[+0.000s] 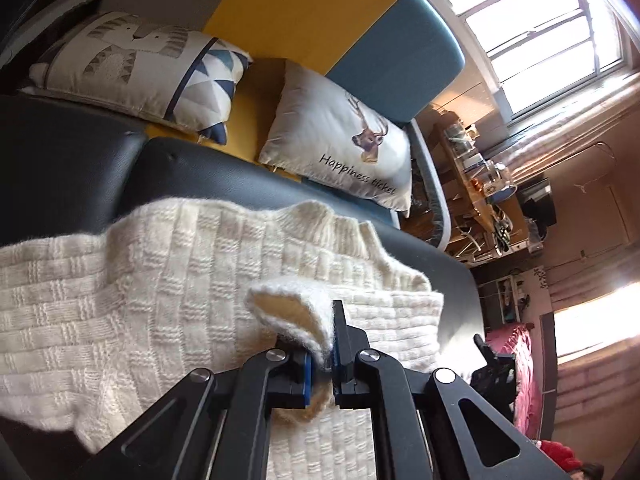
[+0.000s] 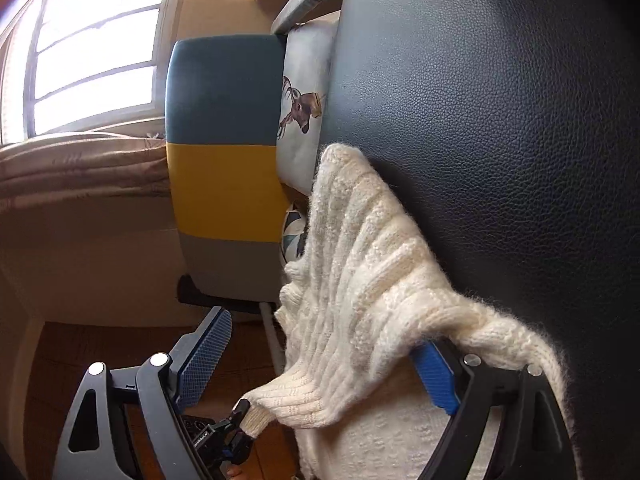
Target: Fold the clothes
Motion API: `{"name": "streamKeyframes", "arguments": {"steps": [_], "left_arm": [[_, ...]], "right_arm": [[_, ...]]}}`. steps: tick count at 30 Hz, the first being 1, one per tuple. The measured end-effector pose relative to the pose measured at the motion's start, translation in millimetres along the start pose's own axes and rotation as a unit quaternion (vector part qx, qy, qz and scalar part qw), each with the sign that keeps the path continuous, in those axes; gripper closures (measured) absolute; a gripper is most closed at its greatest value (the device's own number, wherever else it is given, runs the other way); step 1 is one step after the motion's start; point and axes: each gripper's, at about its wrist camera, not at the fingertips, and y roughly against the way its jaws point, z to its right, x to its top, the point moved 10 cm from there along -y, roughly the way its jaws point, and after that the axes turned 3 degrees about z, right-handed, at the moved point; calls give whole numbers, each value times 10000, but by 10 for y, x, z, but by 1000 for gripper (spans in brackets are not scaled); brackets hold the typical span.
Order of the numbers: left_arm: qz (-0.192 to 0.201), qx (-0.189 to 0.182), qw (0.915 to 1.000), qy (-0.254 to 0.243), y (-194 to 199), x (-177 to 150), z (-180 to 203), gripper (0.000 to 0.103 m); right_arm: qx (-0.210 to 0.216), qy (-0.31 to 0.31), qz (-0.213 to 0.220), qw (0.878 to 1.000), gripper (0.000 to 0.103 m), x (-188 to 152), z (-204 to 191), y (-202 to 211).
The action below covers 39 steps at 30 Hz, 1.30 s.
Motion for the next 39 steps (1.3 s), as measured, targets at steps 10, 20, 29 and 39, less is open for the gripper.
{"name": "streamKeyframes", "arguments": {"steps": [10,20,29,39], "left_arm": [[-505,591,9966,272,-184,-284,-783,90],[-398,252,9981,404,123,-301,-798,94],[-241,1314,9880,771,262,-236,-1106,82],[-231,545,9951,-798,76,-468,95,72]], "right_arm": [[-475,512,-231,9973,15,-85,40,-56],[-406,704,-252,9964,15,-76,-10,17],[-534,587,-369,9962,15,-95,72,254],[139,734,-335,9966,15,-80,-306,391]]}}
